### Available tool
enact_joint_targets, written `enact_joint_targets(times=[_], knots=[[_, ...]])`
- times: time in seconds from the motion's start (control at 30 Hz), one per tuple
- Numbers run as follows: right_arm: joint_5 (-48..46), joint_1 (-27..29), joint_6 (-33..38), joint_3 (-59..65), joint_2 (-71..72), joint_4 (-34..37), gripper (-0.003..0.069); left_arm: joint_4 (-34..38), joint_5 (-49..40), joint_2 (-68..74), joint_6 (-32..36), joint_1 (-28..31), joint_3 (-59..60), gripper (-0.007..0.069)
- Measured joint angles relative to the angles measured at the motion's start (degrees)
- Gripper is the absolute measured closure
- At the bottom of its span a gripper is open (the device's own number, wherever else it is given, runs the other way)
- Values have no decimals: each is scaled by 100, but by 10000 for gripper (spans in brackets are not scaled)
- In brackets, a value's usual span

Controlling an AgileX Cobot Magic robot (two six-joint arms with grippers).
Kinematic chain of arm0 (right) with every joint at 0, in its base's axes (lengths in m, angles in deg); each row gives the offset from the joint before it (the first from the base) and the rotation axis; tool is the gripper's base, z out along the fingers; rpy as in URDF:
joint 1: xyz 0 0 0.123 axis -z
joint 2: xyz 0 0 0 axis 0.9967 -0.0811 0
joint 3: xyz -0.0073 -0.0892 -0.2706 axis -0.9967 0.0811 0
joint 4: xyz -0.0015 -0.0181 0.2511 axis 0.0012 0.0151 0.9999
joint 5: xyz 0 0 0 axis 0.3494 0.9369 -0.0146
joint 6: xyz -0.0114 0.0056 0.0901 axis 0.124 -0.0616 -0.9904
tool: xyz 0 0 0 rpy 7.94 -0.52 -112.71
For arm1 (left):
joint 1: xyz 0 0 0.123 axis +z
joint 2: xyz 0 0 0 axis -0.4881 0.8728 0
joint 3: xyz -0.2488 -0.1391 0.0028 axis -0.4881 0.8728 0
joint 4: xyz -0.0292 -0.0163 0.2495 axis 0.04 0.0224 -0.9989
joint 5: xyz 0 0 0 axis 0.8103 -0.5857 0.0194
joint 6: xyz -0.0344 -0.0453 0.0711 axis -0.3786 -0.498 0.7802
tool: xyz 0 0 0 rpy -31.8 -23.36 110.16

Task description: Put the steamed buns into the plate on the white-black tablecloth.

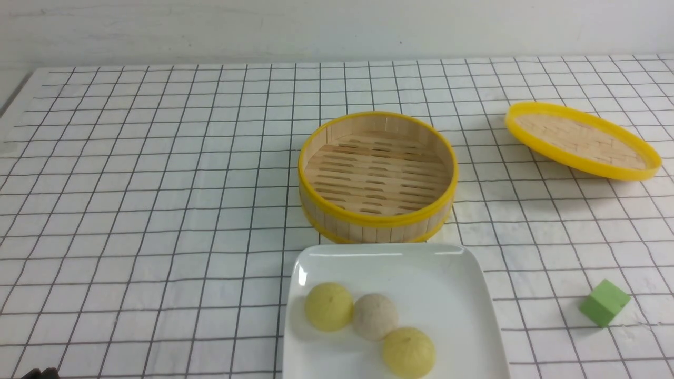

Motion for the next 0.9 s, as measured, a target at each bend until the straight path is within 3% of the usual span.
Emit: enact_joint_targets(times=[0.9], knots=[[0,0,5,0,0,0,469,-17,0,0,0,0,0,501]])
